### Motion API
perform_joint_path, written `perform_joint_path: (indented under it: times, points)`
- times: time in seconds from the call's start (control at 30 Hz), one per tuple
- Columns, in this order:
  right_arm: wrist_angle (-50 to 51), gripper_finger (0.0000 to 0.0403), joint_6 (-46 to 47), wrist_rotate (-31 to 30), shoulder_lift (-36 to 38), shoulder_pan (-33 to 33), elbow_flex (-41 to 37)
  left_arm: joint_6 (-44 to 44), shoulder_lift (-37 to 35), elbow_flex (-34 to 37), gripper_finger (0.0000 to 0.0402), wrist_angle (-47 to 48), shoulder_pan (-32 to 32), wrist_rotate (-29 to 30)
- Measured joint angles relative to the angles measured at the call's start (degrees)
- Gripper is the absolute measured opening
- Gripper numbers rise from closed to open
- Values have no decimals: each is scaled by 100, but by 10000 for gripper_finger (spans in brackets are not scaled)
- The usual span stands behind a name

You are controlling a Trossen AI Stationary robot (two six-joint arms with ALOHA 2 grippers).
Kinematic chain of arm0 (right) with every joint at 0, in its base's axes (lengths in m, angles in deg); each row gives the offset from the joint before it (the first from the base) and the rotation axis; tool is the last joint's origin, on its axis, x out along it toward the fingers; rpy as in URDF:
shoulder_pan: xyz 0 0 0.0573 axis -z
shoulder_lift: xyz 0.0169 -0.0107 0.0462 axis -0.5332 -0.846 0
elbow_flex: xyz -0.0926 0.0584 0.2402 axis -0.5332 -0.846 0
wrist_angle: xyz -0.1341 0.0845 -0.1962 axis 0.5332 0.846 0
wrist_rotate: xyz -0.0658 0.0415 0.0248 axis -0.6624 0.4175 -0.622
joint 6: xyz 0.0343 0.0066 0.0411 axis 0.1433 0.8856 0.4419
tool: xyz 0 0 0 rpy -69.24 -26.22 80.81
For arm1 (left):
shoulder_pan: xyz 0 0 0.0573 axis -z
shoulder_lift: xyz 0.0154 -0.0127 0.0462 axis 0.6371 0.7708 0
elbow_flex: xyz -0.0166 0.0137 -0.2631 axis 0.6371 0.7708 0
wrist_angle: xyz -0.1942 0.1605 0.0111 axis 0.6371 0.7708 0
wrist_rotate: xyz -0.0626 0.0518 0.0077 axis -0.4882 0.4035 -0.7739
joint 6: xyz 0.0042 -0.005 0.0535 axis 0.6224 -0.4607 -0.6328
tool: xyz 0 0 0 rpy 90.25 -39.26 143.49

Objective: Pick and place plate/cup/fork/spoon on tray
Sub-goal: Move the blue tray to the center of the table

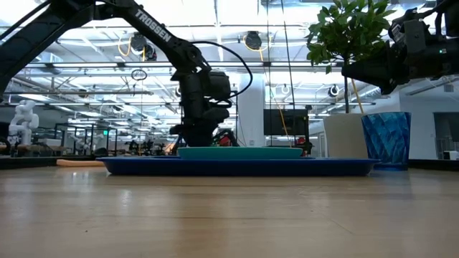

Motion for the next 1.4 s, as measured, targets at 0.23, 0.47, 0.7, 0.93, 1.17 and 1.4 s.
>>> perform_joint_path:
  times: [0.23,0.47,0.7,0.93,1.17,1.4]
  points:
    - [2,50,0,0,0,0,0,-13,-11,-498,145,441,-13,-23]
    - [122,50,9,-2,0,0,2,68,-206,-793,145,933,161,-72]
    - [216,50,15,-7,-2,-1,2,243,-688,-823,145,964,540,-58]
    - [124,54,-94,340,-3,0,7,235,-1196,-823,145,1112,1439,489]
    - [289,93,-274,1026,-367,-182,114,-62,-1452,-823,145,1282,2565,1835]
    - [140,126,-276,1021,-718,-370,391,-543,-1456,-823,145,908,3372,2798]
